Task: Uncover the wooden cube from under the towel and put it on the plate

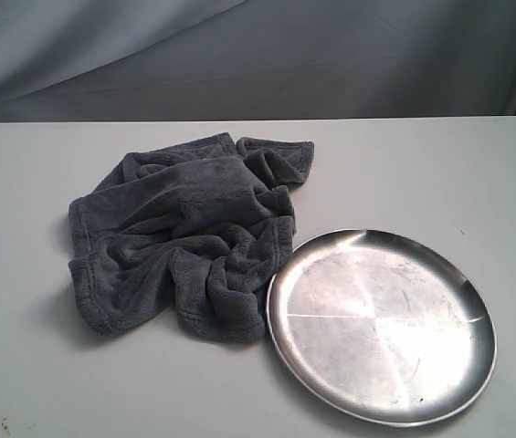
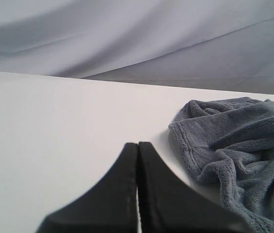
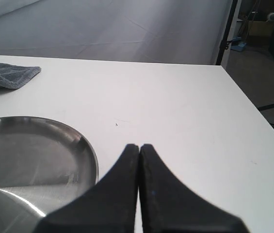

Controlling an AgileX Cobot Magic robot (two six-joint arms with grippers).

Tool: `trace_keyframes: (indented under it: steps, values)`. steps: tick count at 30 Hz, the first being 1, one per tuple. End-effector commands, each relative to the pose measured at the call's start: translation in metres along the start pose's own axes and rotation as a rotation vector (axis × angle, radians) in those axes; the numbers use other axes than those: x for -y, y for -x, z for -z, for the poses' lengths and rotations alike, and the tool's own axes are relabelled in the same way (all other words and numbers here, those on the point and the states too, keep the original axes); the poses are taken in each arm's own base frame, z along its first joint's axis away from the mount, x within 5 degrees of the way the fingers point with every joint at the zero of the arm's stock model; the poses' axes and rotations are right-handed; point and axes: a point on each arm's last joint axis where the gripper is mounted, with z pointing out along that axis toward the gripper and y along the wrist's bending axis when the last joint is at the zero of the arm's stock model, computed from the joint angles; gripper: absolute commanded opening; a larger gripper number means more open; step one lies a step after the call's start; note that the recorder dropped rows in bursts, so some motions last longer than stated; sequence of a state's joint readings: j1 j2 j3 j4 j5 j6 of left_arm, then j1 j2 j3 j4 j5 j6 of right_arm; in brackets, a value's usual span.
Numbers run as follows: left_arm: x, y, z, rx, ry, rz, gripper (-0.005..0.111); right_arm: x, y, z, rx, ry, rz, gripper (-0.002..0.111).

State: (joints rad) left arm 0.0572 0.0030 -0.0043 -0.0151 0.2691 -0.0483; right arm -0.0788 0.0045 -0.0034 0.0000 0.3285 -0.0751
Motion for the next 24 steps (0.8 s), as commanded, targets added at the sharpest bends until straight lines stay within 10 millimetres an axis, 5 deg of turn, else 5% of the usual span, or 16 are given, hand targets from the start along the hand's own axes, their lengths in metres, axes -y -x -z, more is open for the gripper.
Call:
trace_keyframes:
  steps: [1,24]
  values:
    - [0.000,0.000,0.000,0.009,-0.001,0.004,0.000,0.000,-0.001,0.000,0.004,0.002,-0.013,0.000]
    - [0.000,0.000,0.000,0.009,-0.001,0.004,0.000,0.002,0.020,0.002,0.234,-0.019,-0.001,0.000]
